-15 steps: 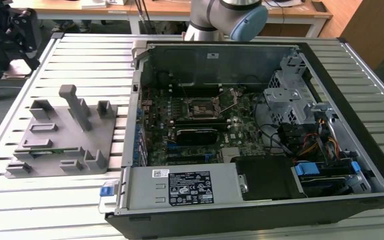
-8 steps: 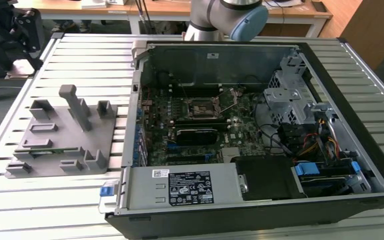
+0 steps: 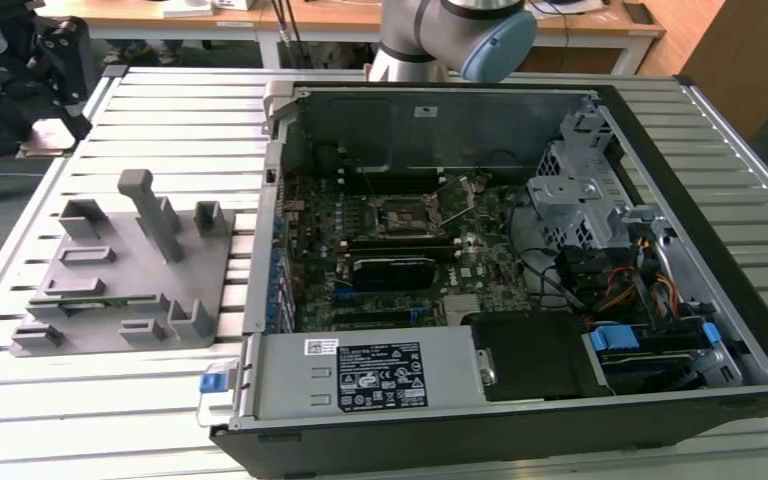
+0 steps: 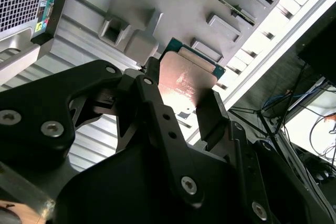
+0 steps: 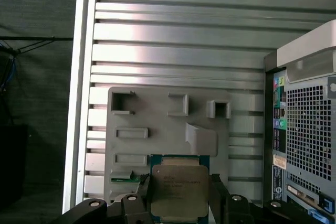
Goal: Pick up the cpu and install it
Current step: 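Pick up the cpu and move it towards the insertion slot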
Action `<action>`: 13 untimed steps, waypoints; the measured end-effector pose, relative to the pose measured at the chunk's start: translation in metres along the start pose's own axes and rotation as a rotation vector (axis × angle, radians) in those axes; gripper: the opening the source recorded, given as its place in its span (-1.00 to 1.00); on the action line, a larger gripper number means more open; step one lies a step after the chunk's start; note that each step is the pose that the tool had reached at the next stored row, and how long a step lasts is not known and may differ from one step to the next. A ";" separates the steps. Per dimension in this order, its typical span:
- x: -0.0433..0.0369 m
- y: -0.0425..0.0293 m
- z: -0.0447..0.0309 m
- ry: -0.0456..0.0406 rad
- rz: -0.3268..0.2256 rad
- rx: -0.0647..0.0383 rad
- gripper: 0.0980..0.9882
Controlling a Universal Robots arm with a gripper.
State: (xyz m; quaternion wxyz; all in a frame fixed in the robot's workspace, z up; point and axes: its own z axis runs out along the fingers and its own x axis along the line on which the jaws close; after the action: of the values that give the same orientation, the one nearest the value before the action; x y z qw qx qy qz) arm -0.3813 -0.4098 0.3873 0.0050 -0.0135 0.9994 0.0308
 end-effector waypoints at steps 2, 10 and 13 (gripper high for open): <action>-0.0017 -0.0001 0.0000 0.0000 0.000 0.000 -0.04; -0.0084 -0.0002 0.0001 0.0000 0.000 0.000 -0.04; -0.0105 -0.0003 0.0001 0.0000 0.000 0.000 -0.04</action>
State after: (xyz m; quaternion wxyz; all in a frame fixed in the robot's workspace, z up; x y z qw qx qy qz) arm -0.3708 -0.4098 0.3872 0.0050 -0.0136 0.9994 0.0308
